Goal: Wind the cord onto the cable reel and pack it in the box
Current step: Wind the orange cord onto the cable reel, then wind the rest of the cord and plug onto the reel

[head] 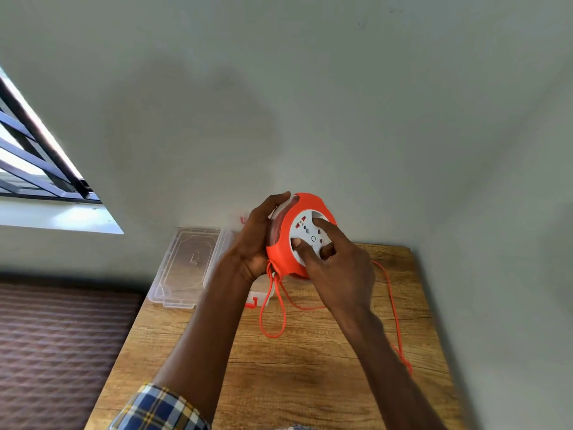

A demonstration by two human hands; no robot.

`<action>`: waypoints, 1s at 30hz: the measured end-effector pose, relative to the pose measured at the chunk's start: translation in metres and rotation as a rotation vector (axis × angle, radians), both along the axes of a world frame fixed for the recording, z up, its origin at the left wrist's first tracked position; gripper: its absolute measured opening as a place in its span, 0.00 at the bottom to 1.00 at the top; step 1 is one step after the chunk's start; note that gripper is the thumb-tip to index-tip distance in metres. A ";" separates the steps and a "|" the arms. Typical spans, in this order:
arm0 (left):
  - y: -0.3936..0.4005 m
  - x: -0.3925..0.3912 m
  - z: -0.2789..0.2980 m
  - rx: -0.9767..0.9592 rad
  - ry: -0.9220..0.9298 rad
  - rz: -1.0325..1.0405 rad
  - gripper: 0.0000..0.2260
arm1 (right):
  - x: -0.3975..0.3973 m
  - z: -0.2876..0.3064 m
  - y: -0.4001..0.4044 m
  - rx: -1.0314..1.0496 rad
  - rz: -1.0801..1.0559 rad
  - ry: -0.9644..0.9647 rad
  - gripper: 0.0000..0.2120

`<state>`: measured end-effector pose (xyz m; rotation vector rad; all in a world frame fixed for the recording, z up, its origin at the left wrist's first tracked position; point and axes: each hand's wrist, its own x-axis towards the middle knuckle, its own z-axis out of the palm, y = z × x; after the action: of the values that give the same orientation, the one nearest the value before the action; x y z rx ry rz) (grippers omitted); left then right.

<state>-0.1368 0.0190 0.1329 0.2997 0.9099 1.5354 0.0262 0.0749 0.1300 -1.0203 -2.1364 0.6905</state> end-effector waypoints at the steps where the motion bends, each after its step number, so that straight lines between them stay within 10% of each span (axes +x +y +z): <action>1: 0.000 0.000 0.000 0.022 -0.018 0.012 0.25 | 0.002 0.000 0.000 0.044 0.017 0.025 0.27; 9: 0.006 -0.005 -0.008 0.212 -0.226 0.267 0.34 | 0.011 -0.009 0.024 -0.040 0.134 0.194 0.20; 17: 0.012 0.012 -0.016 0.269 -0.411 0.584 0.29 | -0.011 -0.032 0.001 -0.674 0.452 0.358 0.20; 30: 0.005 0.002 -0.028 0.120 -0.348 0.981 0.20 | 0.001 -0.035 0.032 -0.377 0.203 0.120 0.03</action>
<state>-0.1344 0.0244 0.1053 -0.3967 0.7034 2.4425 0.0272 0.1069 0.0953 -0.9280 -2.0662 1.2569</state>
